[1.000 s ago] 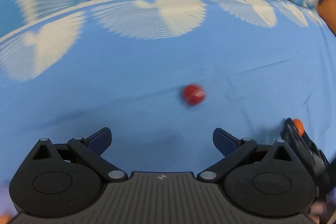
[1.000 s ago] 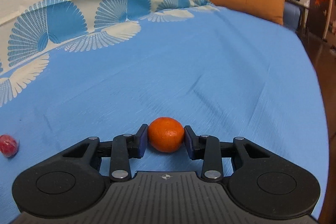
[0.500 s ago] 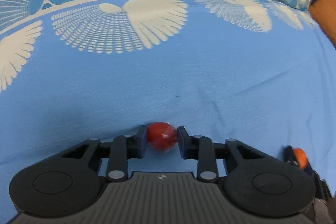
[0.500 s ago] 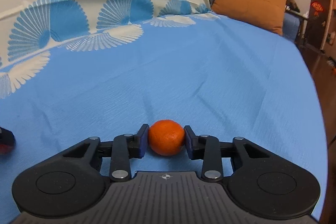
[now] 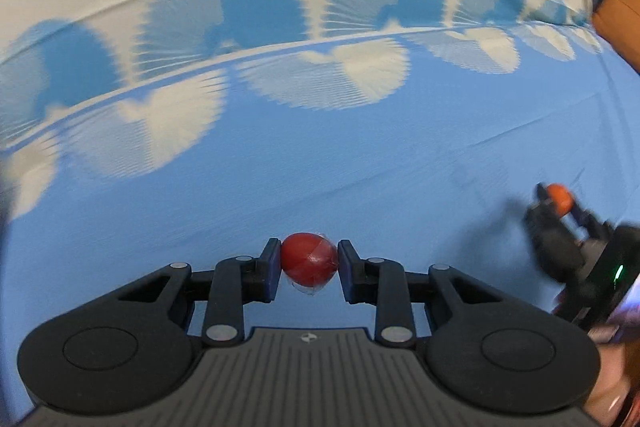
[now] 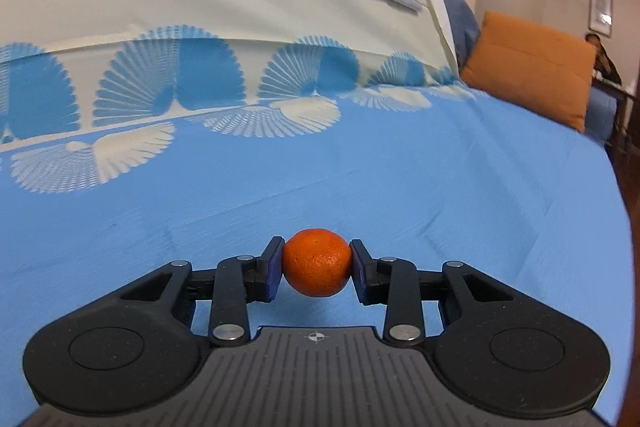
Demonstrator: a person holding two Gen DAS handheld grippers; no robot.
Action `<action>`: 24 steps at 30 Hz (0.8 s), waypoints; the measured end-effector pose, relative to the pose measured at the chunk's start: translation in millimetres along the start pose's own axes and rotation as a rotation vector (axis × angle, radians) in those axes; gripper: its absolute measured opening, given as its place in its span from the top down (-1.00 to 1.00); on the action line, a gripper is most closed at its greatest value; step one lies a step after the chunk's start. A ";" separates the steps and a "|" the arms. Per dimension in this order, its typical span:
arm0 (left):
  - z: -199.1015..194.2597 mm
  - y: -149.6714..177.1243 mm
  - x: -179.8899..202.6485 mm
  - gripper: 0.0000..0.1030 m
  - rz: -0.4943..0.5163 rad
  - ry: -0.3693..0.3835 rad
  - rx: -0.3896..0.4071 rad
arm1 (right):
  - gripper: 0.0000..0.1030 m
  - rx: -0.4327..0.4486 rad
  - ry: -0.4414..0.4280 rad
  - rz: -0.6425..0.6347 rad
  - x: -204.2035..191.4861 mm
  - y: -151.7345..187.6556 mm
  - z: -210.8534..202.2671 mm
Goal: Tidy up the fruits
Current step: 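Carry the red wrapped fruit and mandarin over the plate with both tools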
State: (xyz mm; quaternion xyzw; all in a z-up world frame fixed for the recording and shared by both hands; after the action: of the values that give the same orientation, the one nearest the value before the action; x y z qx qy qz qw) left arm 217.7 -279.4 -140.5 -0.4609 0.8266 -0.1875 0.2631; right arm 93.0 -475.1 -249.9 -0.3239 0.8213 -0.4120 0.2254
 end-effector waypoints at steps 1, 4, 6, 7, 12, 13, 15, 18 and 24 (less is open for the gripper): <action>-11.3 9.0 -15.2 0.36 -0.010 -0.013 -0.006 | 0.29 0.001 -0.006 0.004 0.3 -4.6 -13.4; -46.0 38.8 -55.6 0.36 -0.038 -0.065 -0.014 | 0.29 0.017 -0.077 0.046 -5.1 -21.1 -60.2; -69.1 59.6 -77.7 0.36 -0.057 -0.101 -0.016 | 0.29 0.020 -0.159 0.031 -15.7 -25.6 -99.0; -81.0 70.5 -88.1 0.36 -0.076 -0.107 -0.015 | 0.29 0.002 -0.220 0.024 -22.7 -24.7 -118.3; -128.7 118.4 -126.0 0.36 -0.175 -0.096 -0.026 | 0.29 -0.124 -0.465 -0.002 -53.7 -6.5 -207.8; -137.7 128.1 -131.7 0.36 -0.188 -0.097 -0.022 | 0.29 -0.142 -0.503 -0.009 -60.6 -2.6 -224.2; -153.3 146.4 -141.3 0.36 -0.209 -0.100 -0.016 | 0.29 -0.173 -0.584 -0.031 -75.2 4.1 -255.2; -171.0 172.9 -153.7 0.36 -0.237 -0.096 -0.020 | 0.29 -0.189 -0.677 -0.083 -96.8 9.0 -295.8; -198.0 214.4 -178.9 0.36 -0.302 -0.099 -0.006 | 0.29 -0.110 -0.757 -0.232 -129.3 5.4 -356.3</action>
State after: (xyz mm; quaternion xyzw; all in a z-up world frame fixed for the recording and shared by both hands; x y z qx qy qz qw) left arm 33.3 -3.9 -55.4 -0.5895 0.7343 -0.1996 0.2709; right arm -46.9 -190.8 -41.8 -0.5549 0.6589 -0.2418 0.4465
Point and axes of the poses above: each gripper's, at about its wrist camera, not at the fingertips, and z roughly the way its jaws point, x to its right, y to its underside, the point moved 8 cm from there along z, roughly the way its jaws point, and after that the axes turned 11 degrees about -y, right-handed, at the moved point
